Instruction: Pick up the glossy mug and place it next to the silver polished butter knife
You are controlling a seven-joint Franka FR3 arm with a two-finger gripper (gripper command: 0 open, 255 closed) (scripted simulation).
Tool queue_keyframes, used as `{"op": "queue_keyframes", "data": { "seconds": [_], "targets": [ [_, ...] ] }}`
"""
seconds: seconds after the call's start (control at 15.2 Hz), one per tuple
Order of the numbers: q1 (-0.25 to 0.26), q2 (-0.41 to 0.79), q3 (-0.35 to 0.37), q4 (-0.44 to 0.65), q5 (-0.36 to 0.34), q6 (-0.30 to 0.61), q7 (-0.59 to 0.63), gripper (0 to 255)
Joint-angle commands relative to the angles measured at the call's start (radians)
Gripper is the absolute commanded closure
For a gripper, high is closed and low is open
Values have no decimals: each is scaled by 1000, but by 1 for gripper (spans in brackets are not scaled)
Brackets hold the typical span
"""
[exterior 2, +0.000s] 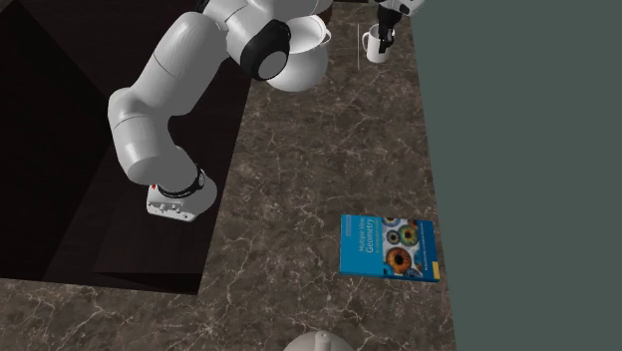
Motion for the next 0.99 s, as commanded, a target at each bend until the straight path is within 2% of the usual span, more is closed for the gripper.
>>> {"op": "queue_keyframes", "data": {
  "seconds": [0.0,0.2,0.26,0.59,0.86,0.92],
  "targets": [
    [-1,-2,0,-4,0,3,0,255],
    [-1,-2,0,-4,0,3,0,255],
    [-1,-2,0,-4,0,3,0,0],
    [-1,-2,0,-4,0,3,0,0],
    [5,-25,3,84,6,-107,-7,0],
    [6,-25,3,84,6,-107,-7,0]
  ]
}}
